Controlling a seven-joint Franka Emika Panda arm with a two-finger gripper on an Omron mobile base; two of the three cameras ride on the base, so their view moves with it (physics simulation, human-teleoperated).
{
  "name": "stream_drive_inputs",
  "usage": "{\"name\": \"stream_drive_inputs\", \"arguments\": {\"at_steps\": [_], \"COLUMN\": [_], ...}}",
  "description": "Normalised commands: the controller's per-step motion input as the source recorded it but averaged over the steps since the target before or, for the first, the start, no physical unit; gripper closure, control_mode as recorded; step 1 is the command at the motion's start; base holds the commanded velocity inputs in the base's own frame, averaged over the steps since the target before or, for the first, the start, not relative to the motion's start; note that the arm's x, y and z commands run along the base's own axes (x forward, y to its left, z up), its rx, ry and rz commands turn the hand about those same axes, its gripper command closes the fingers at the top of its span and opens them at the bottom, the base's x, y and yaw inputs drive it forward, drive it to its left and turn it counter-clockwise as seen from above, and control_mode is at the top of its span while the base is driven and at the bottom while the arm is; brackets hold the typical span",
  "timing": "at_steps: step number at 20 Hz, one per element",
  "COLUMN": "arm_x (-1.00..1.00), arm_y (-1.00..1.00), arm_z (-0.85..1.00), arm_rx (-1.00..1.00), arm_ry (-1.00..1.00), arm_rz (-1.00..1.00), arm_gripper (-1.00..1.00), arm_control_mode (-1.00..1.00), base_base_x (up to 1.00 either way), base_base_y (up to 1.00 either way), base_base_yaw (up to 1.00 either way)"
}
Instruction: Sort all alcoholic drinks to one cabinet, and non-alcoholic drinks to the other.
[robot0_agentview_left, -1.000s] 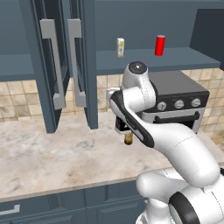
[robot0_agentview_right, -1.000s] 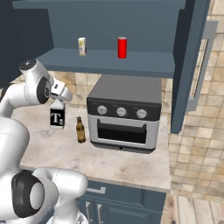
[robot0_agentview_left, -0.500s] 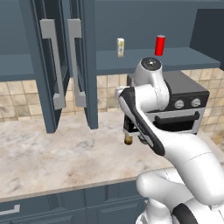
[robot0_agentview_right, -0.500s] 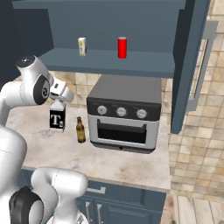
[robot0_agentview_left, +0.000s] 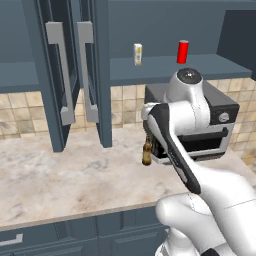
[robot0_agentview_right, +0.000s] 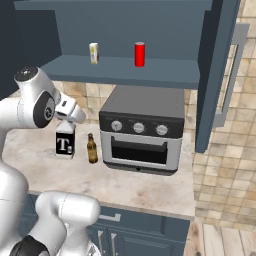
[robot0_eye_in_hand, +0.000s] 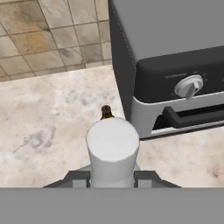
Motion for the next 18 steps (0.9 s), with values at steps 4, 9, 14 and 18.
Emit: {"name": "stream_drive_inputs", "arguments": {"at_steps": [4, 9, 14, 18], "arm_x": [-0.45, -0.3, -0.21, 0.0], "arm_y": [-0.29, -0.13, -0.02, 0.0], "arm_z": [0.0, 0.0, 0.0, 0.0], "arm_rx": [0.0, -0.01, 0.0, 0.0], "arm_ry": [0.0, 0.0, 0.0, 0.0], "arm_rz": [0.0, 0.0, 0.0, 0.0], "arm_gripper": [1.0, 1.0, 1.0, 1.0], "arm_control_mode": [-1.0, -1.0, 1.0, 1.0], "base_base_x": [0.0, 0.0, -0.24, -0.92], "base_base_y": [0.0, 0.0, -0.04, -0.03], "base_base_yaw": [0.0, 0.0, 0.0, 0.0]}}
